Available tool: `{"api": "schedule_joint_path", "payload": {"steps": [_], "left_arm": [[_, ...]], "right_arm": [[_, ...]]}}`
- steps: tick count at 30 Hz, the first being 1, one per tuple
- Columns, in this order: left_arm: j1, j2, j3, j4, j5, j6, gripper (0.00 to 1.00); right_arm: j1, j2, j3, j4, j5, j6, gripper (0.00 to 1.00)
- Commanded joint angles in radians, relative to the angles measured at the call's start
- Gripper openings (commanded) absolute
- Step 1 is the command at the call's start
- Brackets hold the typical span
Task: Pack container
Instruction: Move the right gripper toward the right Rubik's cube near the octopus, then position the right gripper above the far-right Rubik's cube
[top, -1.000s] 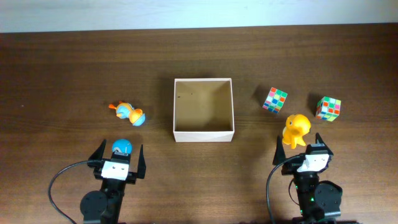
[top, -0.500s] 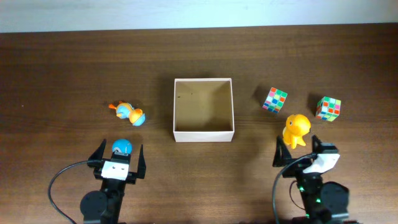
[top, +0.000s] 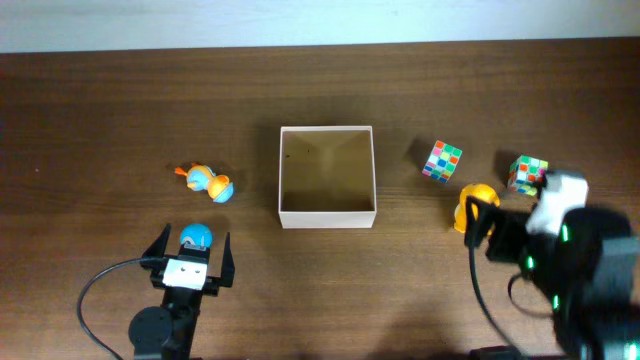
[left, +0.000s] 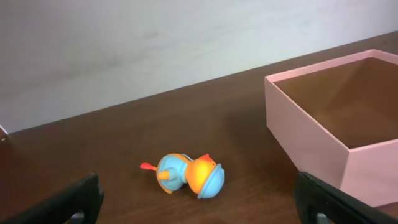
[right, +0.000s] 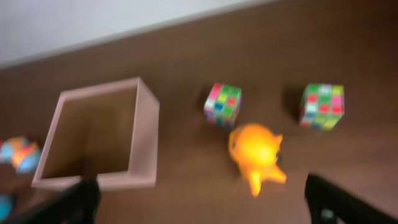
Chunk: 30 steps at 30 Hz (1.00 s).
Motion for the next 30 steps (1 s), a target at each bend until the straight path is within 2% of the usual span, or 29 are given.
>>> {"api": "schedule_joint_path", "payload": {"steps": [1,4,6,11,14,22,30], "left_arm": [[0.006,-0.009,-0.007,0.002,-0.01,0.011,0.99],[0.006,-0.009,-0.007,0.002,-0.01,0.011,0.99],[0.006,-0.009,-0.007,0.002,-0.01,0.011,0.99],[0.006,-0.009,-0.007,0.002,-0.01,0.011,0.99],[0.006,-0.009,-0.007,0.003,-0.01,0.011,0.99],[0.006,-0.009,-0.007,0.002,-0.01,0.011,0.99],[0.006,-0.009,-0.007,0.002,-0.011,0.011,0.99]], "right_arm": [[-0.006,0.167,0.12,-0.032,-0.105,0.008,0.99],[-0.006,0.28,0.135,-0.032,-0.22,-0.024,0.99],[-0.008,0.346,0.136,-0.022,-0.218,-0.047,0.99],[-0.057,0.446,0.141,-0.007,-0.06,0.145,0.99],[-0.129,0.457,0.142,0.016,0.019,0.19,0.99],[-0.353,0.463,0.141,0.038,0.258,0.192,0.99],[-0.404,0.586,0.116,0.069,0.215,0.176,0.99]]}}
